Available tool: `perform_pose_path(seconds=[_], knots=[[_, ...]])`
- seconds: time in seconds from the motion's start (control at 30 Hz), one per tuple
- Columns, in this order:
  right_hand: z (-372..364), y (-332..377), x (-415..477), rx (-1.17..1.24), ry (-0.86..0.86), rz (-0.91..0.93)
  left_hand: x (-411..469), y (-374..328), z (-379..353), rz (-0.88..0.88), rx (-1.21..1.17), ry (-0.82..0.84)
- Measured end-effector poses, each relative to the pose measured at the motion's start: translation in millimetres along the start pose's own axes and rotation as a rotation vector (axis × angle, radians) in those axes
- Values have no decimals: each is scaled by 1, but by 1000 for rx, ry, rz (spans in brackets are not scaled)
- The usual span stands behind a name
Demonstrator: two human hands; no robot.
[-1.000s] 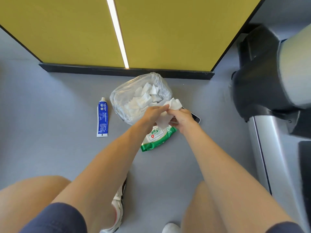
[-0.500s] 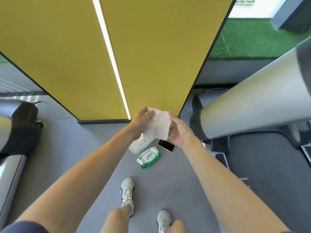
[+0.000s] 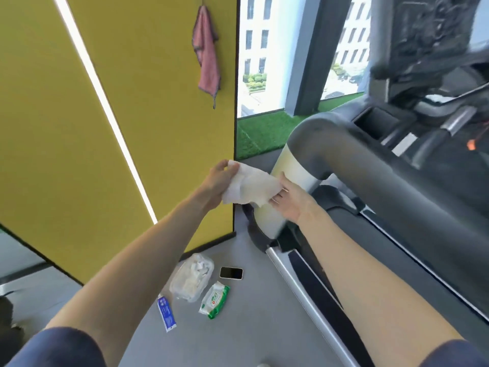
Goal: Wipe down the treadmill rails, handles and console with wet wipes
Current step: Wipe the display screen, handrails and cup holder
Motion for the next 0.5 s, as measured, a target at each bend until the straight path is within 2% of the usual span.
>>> perform_pose_path(seconds=[0.07, 0.13, 0.23, 0.3, 0.37, 0.43, 0.5], knots=[[21, -2, -27, 15, -91, 20, -16, -6, -8, -12, 76, -35], [39, -10, -53, -73, -168, -11, -36, -15, -24, -48, 198, -26], [56, -4, -90, -299, -236, 28, -66, -26, -64, -66, 327, 201], [59, 11, -114, -362, -174, 152, -87, -28, -96, -31, 312, 441], [57, 20, -136, -343, 27, 204, -108, -33, -125, -3, 203, 617], [65, 27, -164, -302, 193, 215, -129, -42, -152, -12, 121, 705], [89, 29, -186, -301, 237, 203, -146, -47, -179, -21, 107, 755]])
Point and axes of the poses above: each hand's wrist, its own x-axis towards the middle knuckle, its own z-axis out of the back of the hand, y = z × x, the point moved 7 cm from there along x, towards the middle knuckle, and after that the axes turned 2 degrees about y, right-handed, at the moved point
